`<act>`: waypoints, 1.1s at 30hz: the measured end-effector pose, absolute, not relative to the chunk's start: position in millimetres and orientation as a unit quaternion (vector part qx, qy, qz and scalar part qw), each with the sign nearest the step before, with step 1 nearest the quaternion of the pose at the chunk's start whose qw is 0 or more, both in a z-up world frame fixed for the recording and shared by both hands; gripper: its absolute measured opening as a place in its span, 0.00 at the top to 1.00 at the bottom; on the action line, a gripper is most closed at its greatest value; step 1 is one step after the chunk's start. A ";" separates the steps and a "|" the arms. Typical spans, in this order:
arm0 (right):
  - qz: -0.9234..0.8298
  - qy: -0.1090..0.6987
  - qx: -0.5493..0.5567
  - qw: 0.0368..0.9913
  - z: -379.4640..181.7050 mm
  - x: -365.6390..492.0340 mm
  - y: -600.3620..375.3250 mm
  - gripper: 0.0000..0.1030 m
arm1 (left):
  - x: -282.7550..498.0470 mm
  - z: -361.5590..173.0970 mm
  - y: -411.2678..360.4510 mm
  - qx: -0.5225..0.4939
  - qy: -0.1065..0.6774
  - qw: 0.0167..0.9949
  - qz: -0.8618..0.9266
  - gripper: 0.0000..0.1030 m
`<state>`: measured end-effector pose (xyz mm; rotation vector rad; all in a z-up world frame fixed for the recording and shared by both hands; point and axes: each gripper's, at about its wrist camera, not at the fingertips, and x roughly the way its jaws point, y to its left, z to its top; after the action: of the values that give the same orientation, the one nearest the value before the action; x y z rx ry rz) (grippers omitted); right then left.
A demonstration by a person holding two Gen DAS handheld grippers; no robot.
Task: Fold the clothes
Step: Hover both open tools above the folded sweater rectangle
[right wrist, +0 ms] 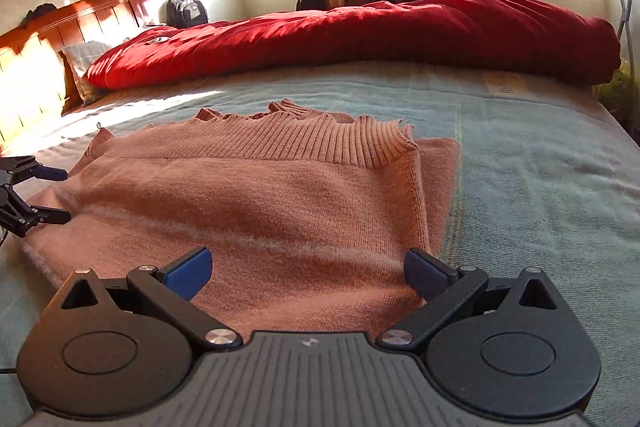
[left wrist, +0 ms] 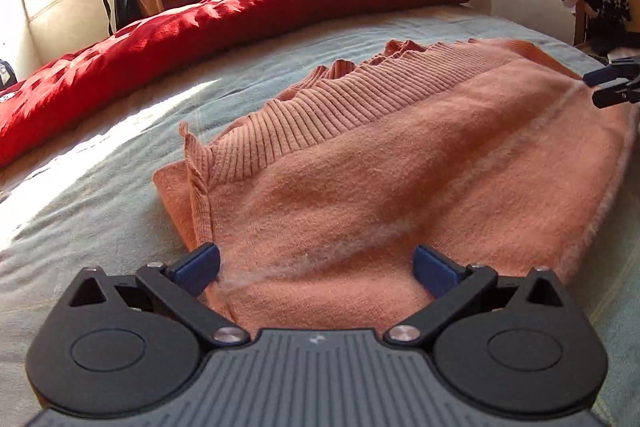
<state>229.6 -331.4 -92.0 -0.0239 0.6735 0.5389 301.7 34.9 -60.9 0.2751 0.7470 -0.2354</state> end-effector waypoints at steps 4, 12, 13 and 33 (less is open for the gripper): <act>0.283 0.326 0.010 0.902 -80.7 210.9 -327.0 0.00 | 283.6 -44.0 34.7 0.105 0.344 0.922 -0.140 0.01; 0.261 0.349 0.007 0.900 -98.4 180.6 -339.6 0.00 | 257.8 -72.2 82.4 -0.044 0.406 0.908 -0.095 0.00; 0.255 0.351 0.006 0.901 -92.4 179.2 -338.6 0.00 | 254.9 -66.1 81.5 -0.037 0.398 0.912 -0.092 0.01; 0.233 0.366 -0.011 0.901 -89.3 186.2 -305.9 0.00 | 226.5 -49.2 29.2 0.046 0.342 0.924 -0.166 0.01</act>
<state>186.2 -305.9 -89.3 -0.0234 0.7565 0.4828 226.6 29.2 -49.2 0.0950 0.7019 -0.3411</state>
